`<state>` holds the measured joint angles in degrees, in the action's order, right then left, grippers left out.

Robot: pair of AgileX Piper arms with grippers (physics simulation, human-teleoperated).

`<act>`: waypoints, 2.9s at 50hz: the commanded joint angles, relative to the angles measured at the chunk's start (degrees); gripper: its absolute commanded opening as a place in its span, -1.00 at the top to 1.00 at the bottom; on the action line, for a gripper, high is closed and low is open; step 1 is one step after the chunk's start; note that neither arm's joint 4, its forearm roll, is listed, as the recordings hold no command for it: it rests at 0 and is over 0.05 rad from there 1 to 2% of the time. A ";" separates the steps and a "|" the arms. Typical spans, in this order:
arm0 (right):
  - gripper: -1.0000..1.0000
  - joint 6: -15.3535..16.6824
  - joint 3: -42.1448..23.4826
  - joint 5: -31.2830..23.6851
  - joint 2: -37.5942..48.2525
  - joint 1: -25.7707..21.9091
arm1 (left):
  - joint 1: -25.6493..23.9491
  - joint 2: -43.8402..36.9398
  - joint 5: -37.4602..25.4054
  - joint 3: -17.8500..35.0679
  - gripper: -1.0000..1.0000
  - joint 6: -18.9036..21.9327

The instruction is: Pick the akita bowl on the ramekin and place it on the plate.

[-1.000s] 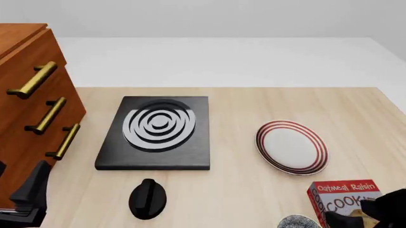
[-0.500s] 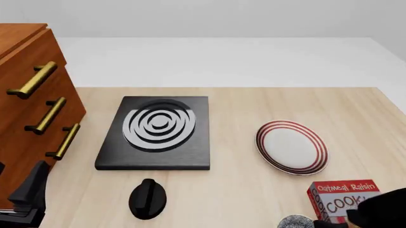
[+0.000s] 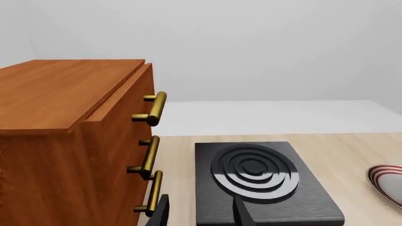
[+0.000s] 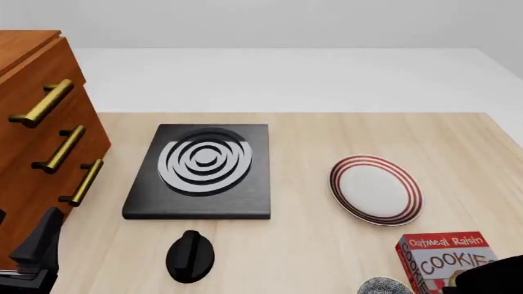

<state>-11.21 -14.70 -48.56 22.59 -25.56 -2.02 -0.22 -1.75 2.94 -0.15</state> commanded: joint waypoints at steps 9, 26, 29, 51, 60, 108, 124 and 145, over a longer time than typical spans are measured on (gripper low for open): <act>-1.00 -2.22 0.33 0.66 0.79 -1.23 | 0.13 -0.24 0.33 0.12 -1.00 -0.40; -1.00 -4.84 1.33 2.75 2.50 -2.92 | 0.13 -0.25 0.44 -0.04 -1.00 -0.48; -1.00 -4.94 1.60 3.00 2.70 -2.90 | 0.14 -0.28 0.42 0.01 -1.00 -0.46; -1.00 -5.87 2.84 4.48 3.49 -3.57 | 0.14 0.05 0.25 -0.18 -1.00 -0.49; -1.00 -5.60 3.34 4.68 3.60 -2.97 | 0.15 -0.02 0.03 0.03 -1.00 -0.50; -1.00 -8.74 4.82 8.02 6.95 -4.94 | 0.39 -0.21 0.29 0.07 -1.00 -0.93; -1.00 -9.28 5.37 9.14 7.94 -5.32 | 0.44 -0.20 0.31 0.05 -1.00 -0.99; -1.00 -9.71 5.85 9.59 8.12 -5.75 | 0.38 -0.26 0.36 0.00 -1.00 -0.99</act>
<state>-20.59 -9.03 -39.35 30.43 -30.84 -1.61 -0.41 -1.41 2.94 -1.14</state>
